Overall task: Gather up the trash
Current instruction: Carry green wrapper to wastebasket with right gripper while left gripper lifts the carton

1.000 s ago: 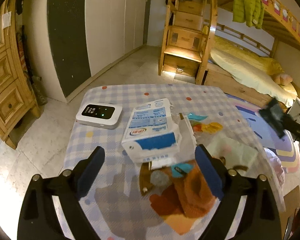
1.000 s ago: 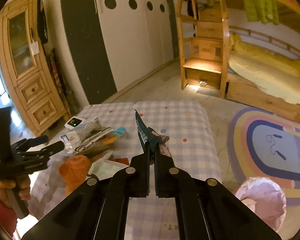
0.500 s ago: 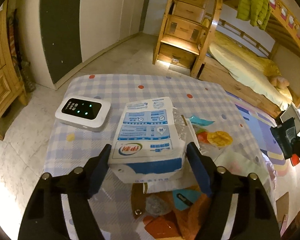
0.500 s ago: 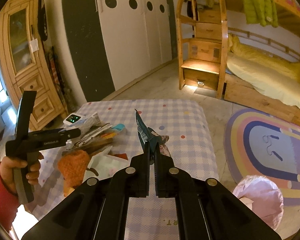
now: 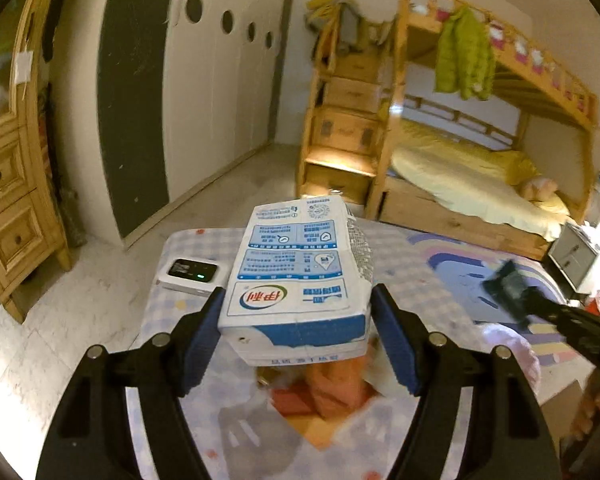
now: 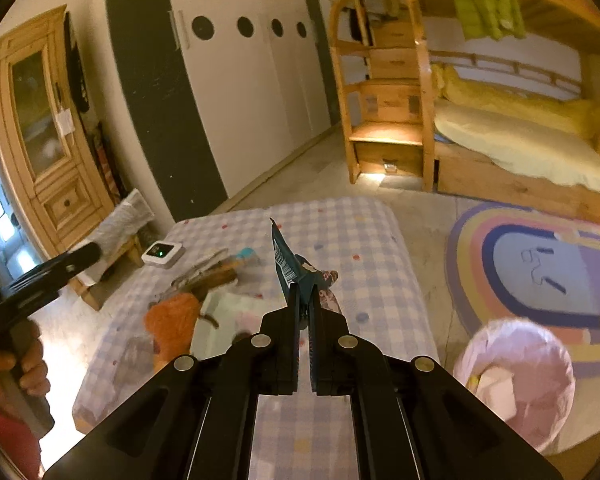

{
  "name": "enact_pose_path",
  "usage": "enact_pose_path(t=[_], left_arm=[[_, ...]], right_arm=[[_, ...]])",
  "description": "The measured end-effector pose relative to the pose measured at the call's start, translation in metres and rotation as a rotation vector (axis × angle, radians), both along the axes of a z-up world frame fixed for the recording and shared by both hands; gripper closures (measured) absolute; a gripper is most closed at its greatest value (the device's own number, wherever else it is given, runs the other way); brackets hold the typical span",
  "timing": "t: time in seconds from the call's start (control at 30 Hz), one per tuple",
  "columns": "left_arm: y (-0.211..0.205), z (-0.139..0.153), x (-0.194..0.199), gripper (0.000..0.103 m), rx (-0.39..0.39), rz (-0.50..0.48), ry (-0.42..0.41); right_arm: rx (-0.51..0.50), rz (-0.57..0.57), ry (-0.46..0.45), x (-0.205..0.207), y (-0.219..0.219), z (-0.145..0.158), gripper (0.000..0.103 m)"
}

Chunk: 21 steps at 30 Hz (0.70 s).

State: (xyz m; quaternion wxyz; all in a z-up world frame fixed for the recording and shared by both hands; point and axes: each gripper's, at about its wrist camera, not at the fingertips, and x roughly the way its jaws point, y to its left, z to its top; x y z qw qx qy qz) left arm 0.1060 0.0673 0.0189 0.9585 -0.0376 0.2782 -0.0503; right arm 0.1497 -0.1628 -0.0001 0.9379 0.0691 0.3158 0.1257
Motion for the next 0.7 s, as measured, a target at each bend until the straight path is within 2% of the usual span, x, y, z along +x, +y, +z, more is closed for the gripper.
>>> enact_pose_path(t=[0.27, 0.7], left_arm=[[-0.076, -0.007, -0.036, 0.032, 0.021, -0.151, -0.006], [-0.214, -0.047, -0.02, 0.032, 0.065, -0.442, 0.063]], right_arm=[[0.034, -0.091, 0.056, -0.04, -0.04, -0.02, 0.1], [0.059, -0.338, 0.095, -0.085, -0.146, -0.041, 0.099]])
